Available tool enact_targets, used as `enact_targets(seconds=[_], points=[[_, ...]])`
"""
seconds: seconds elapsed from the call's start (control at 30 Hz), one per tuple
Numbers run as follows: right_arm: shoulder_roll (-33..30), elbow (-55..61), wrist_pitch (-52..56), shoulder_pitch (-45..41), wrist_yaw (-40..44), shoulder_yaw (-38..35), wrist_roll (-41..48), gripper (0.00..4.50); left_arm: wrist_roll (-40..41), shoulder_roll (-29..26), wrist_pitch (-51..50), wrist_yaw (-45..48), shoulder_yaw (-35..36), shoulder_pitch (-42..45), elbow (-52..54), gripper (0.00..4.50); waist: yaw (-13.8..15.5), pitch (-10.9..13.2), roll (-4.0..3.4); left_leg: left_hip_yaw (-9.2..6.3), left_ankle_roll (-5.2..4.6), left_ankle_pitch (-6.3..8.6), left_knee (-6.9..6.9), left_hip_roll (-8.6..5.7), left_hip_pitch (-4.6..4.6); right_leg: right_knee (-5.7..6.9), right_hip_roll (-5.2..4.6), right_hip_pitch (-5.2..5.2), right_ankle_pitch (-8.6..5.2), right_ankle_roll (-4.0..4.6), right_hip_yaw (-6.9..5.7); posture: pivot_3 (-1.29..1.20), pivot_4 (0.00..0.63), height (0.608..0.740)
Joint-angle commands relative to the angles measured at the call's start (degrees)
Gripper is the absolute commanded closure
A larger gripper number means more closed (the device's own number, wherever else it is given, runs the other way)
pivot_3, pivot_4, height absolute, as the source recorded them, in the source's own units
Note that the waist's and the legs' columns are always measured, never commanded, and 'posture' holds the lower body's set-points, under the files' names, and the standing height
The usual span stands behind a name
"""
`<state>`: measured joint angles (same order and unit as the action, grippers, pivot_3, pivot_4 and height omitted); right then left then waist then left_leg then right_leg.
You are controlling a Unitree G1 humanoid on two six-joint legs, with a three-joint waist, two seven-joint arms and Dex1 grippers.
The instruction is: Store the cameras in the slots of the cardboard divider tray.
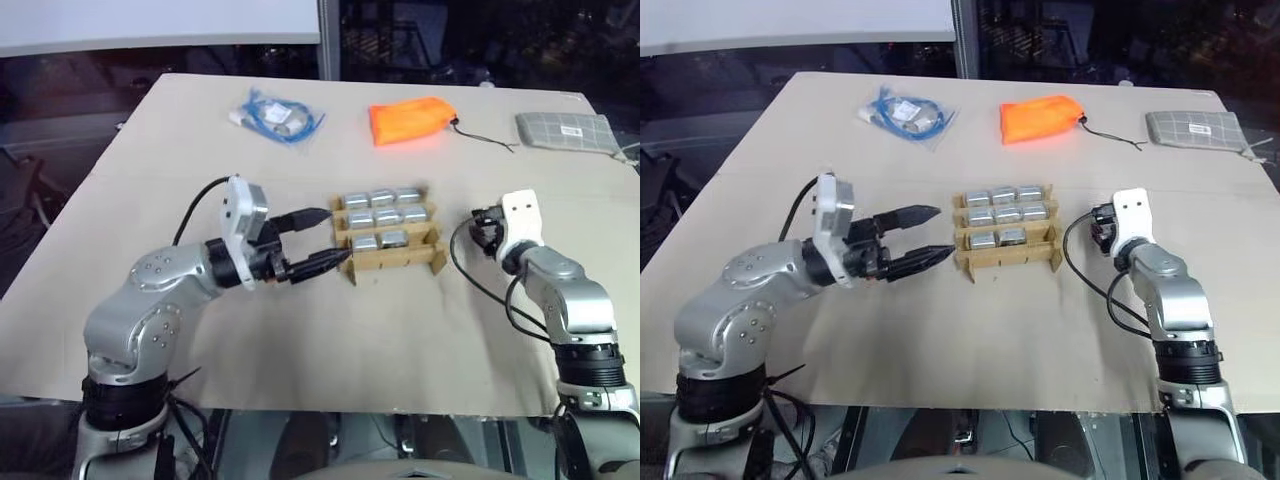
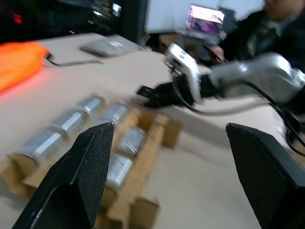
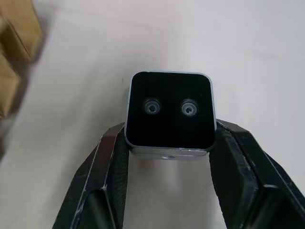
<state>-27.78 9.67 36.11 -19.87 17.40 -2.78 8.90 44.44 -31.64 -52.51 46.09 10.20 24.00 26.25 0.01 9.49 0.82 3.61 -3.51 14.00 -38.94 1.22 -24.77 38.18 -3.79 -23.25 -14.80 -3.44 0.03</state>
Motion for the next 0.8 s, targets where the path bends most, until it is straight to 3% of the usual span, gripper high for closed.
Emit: enact_targets(seconds=[0.03, 0.23, 0.47, 0.57, 0.73, 0.8], points=[[-5.48, 14.76, -10.86, 2.22, 11.04, 3.75, 0.58, 2.64, 9.16, 0.93, -13.21, -5.95, 1.23, 9.05, -6.03, 0.57, -0.10, 0.00, -0.01, -0.01, -0.01, 0.00, 0.00, 0.00, 0.01, 0.01, 0.02, 0.00, 0.00, 0.00, -0.01, 0.00, 0.150, 0.740], [-8.25, 27.50, -14.79, 1.66, 17.60, 11.42, -0.28, 2.64, 16.73, 8.10, -26.39, -13.81, 2.39, 22.04, -18.66, 0.57, -0.85, 0.01, 0.04, -0.06, 0.02, -0.01, -0.02, 0.05, 0.06, -0.01, 0.10, 0.05, -0.01, -0.01, -0.01, 0.00, 0.150, 0.740], [-6.12, 30.02, -13.17, -1.66, 17.13, 14.42, -2.19, 2.64, 17.69, 10.25, -31.85, -16.64, 1.11, 26.01, -23.41, 0.57, -0.64, 0.02, 0.06, -0.06, 0.06, -0.03, -0.10, 0.04, 0.03, 0.00, 0.08, 0.05, 0.00, -0.01, -0.01, 0.00, 0.150, 0.740], [-5.75, 30.41, -12.62, -2.06, 16.79, 14.33, -2.95, 2.64, 18.27, 10.47, -33.56, -16.77, 1.42, 26.91, -24.37, 1.37, -0.47, 0.02, 0.06, -0.06, 0.07, -0.04, -0.11, 0.04, 0.02, 0.00, 0.07, 0.05, 0.00, 0.00, -0.02, 0.00, 0.150, 0.740], [-5.09, 31.16, -11.61, -1.85, 16.60, 14.40, -3.64, 2.64, 18.32, 11.08, -34.06, -17.11, 2.10, 28.22, -25.67, 3.73, -0.48, 0.02, 0.06, -0.06, 0.07, -0.04, -0.11, 0.02, 0.02, -0.01, 0.04, 0.06, 0.00, 0.00, -0.02, 0.00, 0.150, 0.740], [-5.08, 31.33, -10.28, -1.58, 17.65, 13.99, -1.93, 2.64, 18.53, 11.23, -33.87, -16.98, 2.25, 28.83, -25.97, 3.73, -0.48, 0.02, 0.06, -0.07, 0.09, -0.05, -0.11, 0.02, 0.02, 0.00, 0.05, 0.06, 0.00, 0.00, -0.03, 0.00, 0.150, 0.740]])
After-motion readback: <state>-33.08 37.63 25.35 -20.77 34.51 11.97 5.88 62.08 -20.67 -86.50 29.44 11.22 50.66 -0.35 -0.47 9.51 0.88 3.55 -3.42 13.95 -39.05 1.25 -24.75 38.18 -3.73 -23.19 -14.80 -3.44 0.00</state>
